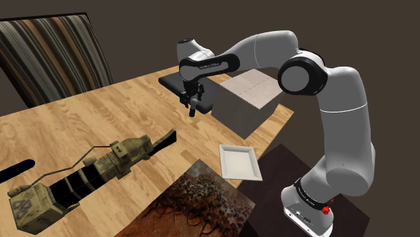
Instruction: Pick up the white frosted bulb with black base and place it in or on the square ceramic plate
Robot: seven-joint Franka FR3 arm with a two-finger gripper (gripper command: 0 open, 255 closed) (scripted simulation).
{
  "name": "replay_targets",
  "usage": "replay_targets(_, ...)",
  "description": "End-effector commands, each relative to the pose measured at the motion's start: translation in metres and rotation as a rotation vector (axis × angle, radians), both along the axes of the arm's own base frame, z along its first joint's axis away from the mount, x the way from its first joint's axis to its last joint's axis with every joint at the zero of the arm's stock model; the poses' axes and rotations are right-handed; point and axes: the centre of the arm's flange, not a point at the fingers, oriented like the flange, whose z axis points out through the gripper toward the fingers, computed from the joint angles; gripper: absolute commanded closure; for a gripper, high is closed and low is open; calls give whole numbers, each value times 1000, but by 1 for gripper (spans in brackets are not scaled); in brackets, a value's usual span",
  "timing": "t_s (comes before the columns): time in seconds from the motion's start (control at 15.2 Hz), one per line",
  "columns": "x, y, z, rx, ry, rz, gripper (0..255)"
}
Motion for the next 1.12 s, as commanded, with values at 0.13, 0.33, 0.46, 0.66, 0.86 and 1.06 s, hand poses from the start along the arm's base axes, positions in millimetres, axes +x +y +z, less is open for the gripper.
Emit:
replay_targets(0.13,0,0,0,0,0,0,0)
replay_targets(0.33,0,0,0,0,0,0,255)
replay_targets(0.46,0,0,0,0,0,0,255)
replay_targets(0.66,0,0,0,0,0,0,255)
replay_targets(0.86,0,0,5,0,0,0,255)
replay_targets(1.06,0,0,21,0,0,0,255)
